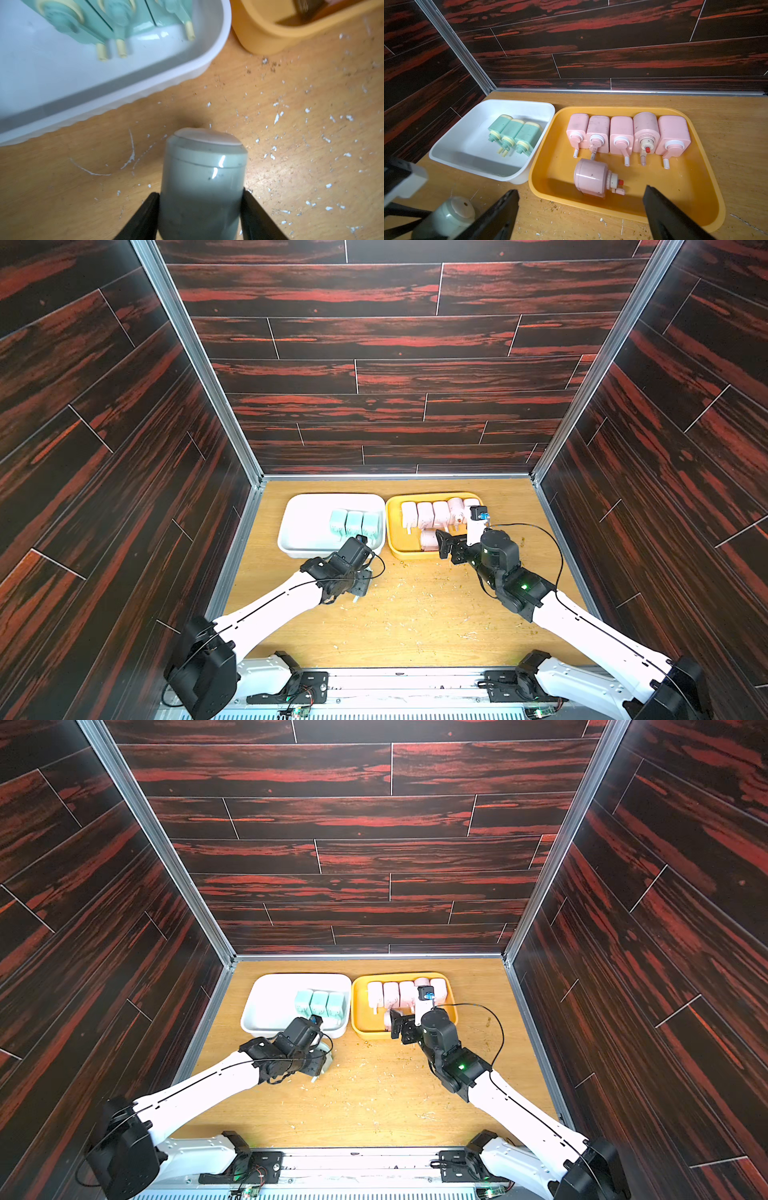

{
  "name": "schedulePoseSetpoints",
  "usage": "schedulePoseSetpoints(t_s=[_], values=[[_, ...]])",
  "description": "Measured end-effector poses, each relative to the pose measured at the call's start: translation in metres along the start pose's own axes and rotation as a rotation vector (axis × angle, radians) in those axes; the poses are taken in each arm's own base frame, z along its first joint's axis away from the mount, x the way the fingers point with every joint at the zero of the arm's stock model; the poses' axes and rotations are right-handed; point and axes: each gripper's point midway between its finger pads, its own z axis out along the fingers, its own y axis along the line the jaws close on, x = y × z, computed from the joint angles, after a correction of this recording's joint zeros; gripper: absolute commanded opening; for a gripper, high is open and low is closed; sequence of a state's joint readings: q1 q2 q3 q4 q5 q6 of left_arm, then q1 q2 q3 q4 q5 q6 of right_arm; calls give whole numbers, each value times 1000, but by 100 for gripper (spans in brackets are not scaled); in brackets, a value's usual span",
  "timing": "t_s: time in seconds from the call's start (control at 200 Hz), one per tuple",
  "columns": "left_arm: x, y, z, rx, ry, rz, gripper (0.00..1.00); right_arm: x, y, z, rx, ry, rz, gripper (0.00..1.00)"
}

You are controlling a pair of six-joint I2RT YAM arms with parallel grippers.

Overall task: Place the pencil sharpeners by color into the storage box
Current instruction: Place the pencil sharpener in the storage box.

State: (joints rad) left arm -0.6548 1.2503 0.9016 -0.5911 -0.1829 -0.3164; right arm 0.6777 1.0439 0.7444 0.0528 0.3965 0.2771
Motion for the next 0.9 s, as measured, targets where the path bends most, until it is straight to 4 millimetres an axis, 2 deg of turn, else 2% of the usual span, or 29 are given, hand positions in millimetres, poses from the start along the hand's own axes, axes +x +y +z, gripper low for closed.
schedulePoseSetpoints(t_s=[0.301,0.491,0.566,0.656,0.797,0.902], values=[[-69,42,-55,-212,-309,-138,0,-7,-10,-2,57,-36,17,98],[-120,82,-78,-377,-445,-219,0,-12,-21,-10,98,-93,38,98],[-132,99,-76,-420,-455,-243,0,-11,-28,-13,129,-115,42,98],[-138,122,-68,-462,-434,-262,0,-9,-39,-16,179,-146,36,98],[-140,155,-44,-500,-353,-270,0,-5,-58,-20,278,-203,-7,98],[-143,176,-20,-482,-283,-274,0,0,-81,-25,366,-252,-39,98]])
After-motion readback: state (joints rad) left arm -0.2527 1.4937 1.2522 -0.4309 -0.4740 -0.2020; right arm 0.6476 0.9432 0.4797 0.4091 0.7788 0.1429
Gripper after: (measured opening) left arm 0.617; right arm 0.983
